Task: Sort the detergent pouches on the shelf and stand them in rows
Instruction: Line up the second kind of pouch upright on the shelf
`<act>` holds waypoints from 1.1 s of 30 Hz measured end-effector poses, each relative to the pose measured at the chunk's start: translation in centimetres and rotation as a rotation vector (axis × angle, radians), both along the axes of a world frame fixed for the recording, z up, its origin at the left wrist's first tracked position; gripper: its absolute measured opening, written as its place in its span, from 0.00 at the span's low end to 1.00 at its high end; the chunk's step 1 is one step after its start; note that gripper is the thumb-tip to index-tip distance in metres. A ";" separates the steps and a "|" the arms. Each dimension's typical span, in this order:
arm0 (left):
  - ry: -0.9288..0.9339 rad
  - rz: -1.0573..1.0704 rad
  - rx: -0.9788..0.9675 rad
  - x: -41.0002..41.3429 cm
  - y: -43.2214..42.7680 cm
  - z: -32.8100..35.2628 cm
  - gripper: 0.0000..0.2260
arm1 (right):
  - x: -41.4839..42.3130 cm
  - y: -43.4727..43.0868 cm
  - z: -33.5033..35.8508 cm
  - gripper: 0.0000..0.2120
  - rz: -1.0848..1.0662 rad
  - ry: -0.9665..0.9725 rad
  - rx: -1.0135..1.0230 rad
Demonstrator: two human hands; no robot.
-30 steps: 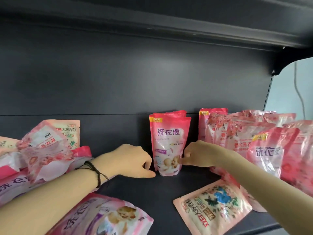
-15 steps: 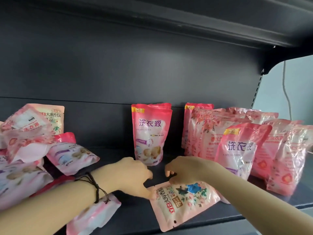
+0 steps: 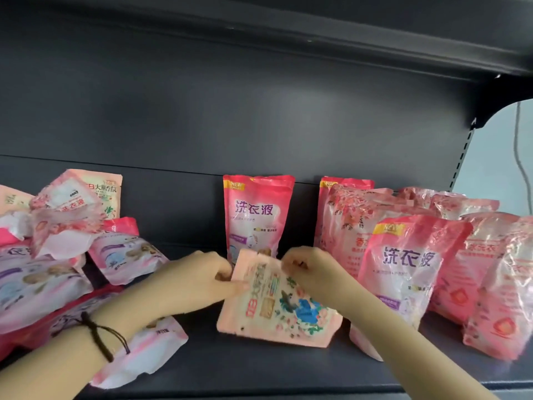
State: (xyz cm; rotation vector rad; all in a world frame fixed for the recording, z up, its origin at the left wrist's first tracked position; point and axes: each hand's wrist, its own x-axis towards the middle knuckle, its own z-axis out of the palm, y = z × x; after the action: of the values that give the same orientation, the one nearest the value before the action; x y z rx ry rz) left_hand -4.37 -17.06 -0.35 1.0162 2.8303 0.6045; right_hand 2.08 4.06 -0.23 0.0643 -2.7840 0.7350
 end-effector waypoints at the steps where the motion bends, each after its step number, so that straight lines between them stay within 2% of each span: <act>1: -0.047 -0.014 0.087 -0.2 0.2 0.5 0.14 | 0.2 0.1 0.1 0.10 -0.034 0.049 -0.099; 3: -0.030 -0.005 0.237 -0.7 0.5 1.6 0.08 | 0.5 0.0 0.1 0.09 -0.072 0.109 -0.336; 7: 0.013 0.034 0.529 -1.6 1.1 3.8 0.05 | 0.2 -0.6 -0.2 0.10 -0.094 0.130 -0.831; 10: -0.040 0.071 0.700 -2.6 1.8 4.5 0.06 | -0.9 -1.1 -1.1 0.10 -0.133 0.196 -0.939; 17: -0.109 0.124 0.872 -4.8 3.1 2.6 0.07 | -3.3 -2.3 -4.0 0.11 -0.220 0.222 -1.006; 20: -0.264 0.074 0.915 -5.3 2.9 1.0 0.04 | -3.5 -2.3 -5.2 0.11 -0.232 0.212 -0.997; 22: -0.335 0.047 0.816 -5.5 2.6 -0.1 0.07 | -3.3 -2.0 -5.7 0.10 -0.210 0.207 -0.924; 24: -0.309 0.051 0.597 -5.5 2.2 -0.9 0.08 | -2.9 -1.5 -5.9 0.10 -0.210 0.195 -0.782; 26: -0.293 0.041 0.464 -5.4 2.0 -1.1 0.08 | -2.7 -1.0 -6.0 0.08 -0.227 0.176 -0.611; 28: -0.283 0.025 0.407 -5.4 1.8 -0.8 0.10 | -2.7 -0.7 -6.0 0.06 -0.238 0.164 -0.500; 33: -0.232 0.024 0.397 -5.7 2.1 -0.7 0.11 | -3.3 -0.6 -5.9 0.09 -0.266 0.181 -0.494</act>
State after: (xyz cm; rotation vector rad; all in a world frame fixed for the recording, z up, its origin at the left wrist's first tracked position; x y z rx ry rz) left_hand -10.03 -14.98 -1.01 0.8882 2.5763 1.2347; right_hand -1.27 3.48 -6.15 -0.3090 -2.3071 1.2433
